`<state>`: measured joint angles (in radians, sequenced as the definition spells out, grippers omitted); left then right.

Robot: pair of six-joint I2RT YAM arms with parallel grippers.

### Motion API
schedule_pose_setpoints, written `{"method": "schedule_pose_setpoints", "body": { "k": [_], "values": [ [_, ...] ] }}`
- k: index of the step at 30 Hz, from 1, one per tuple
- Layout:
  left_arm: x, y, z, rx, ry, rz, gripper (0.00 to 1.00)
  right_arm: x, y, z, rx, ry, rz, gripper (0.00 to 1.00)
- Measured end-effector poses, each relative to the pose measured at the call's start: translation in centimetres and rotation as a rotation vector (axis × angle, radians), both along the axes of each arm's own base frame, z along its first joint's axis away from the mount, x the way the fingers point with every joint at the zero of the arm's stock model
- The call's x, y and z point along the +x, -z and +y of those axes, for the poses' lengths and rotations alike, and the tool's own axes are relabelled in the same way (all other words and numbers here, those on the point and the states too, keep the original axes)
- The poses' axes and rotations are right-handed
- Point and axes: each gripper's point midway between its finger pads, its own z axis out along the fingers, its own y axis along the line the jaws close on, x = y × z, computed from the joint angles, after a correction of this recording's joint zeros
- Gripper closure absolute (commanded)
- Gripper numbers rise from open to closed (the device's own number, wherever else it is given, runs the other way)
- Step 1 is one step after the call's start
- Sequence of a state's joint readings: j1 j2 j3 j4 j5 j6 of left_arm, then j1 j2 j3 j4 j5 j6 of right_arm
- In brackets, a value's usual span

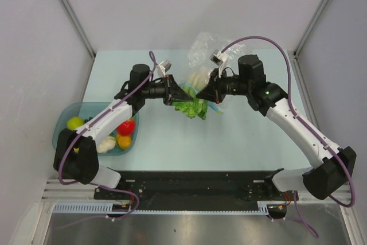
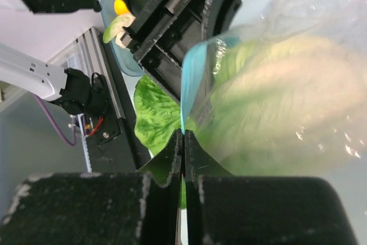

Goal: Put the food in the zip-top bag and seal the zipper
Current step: Place the fake vegetable in the zipper food storage bag.

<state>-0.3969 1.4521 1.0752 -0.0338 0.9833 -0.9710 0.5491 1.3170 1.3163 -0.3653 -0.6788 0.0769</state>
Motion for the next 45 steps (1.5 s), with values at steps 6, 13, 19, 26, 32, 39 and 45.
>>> {"method": "schedule_pose_setpoints", "body": {
  "k": [6, 13, 19, 26, 32, 39, 45],
  "values": [
    [2.0, -0.5, 0.2, -0.092, -0.153, 0.011, 1.00, 1.0, 0.6, -1.2, 0.025, 0.064, 0.091, 1.00],
    [3.5, -2.0, 0.4, -0.126, -0.248, -0.040, 0.99, 2.7, 1.1, -2.6, 0.088, 0.148, 0.193, 1.00],
    [6.5, -3.9, 0.7, -0.112, -0.430, -0.087, 0.98, 1.0, 2.0, 0.3, 0.141, 0.104, 0.311, 1.00],
    [9.4, -5.1, 1.5, -0.110, -0.615, -0.119, 0.93, 3.8, 1.3, 1.3, 0.273, 0.133, 0.450, 1.00],
    [10.9, -7.3, 1.4, -0.100, -0.736, -0.176, 0.91, 5.5, -1.0, 4.0, 0.386, 0.110, 0.591, 1.00],
    [12.8, -8.3, 2.6, -0.007, -0.836, -0.233, 0.89, 3.9, -7.4, 6.8, 0.487, 0.009, 0.606, 1.00],
    [12.8, -7.1, 2.8, 0.219, -0.774, -0.340, 0.72, 4.9, -11.1, 6.1, 0.555, 0.029, 0.608, 1.00]
  ]
}}
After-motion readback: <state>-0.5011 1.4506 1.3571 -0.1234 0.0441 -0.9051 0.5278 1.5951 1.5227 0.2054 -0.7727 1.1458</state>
